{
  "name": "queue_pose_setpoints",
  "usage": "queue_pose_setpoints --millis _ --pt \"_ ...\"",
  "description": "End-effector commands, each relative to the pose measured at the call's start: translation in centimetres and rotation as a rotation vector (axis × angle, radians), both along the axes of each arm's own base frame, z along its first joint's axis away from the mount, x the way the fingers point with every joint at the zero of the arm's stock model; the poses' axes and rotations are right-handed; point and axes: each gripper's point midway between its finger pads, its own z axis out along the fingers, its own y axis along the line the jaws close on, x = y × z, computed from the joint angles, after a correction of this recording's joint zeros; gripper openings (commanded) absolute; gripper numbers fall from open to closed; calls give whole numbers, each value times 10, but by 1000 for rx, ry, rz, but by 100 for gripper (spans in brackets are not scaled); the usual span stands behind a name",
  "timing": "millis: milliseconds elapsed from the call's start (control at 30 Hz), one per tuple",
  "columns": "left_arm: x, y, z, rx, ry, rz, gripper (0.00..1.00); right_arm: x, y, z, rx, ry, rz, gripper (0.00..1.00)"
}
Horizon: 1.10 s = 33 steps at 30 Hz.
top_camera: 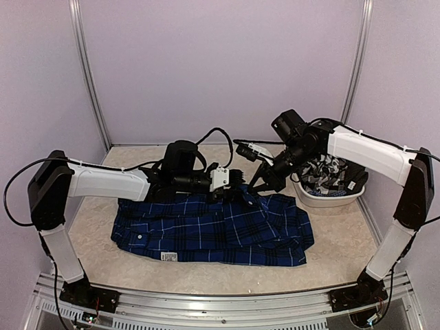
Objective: Fold and stack the long sleeve shirts
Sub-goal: Pass from the right arm to the left
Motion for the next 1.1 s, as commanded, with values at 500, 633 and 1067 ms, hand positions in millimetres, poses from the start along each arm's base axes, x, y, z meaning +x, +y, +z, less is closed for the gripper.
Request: queue_pose_setpoints --millis 500,633,1067 --pt "20 23 52 -210 233 112 0 46 -48 55 16 -172 -355 51" --pt "35 41 69 -325 412 210 0 56 -72 72 30 -213 -482 61" --pt "76 148 65 -635 712 740 0 66 -97 34 -44 -172 -608 65"
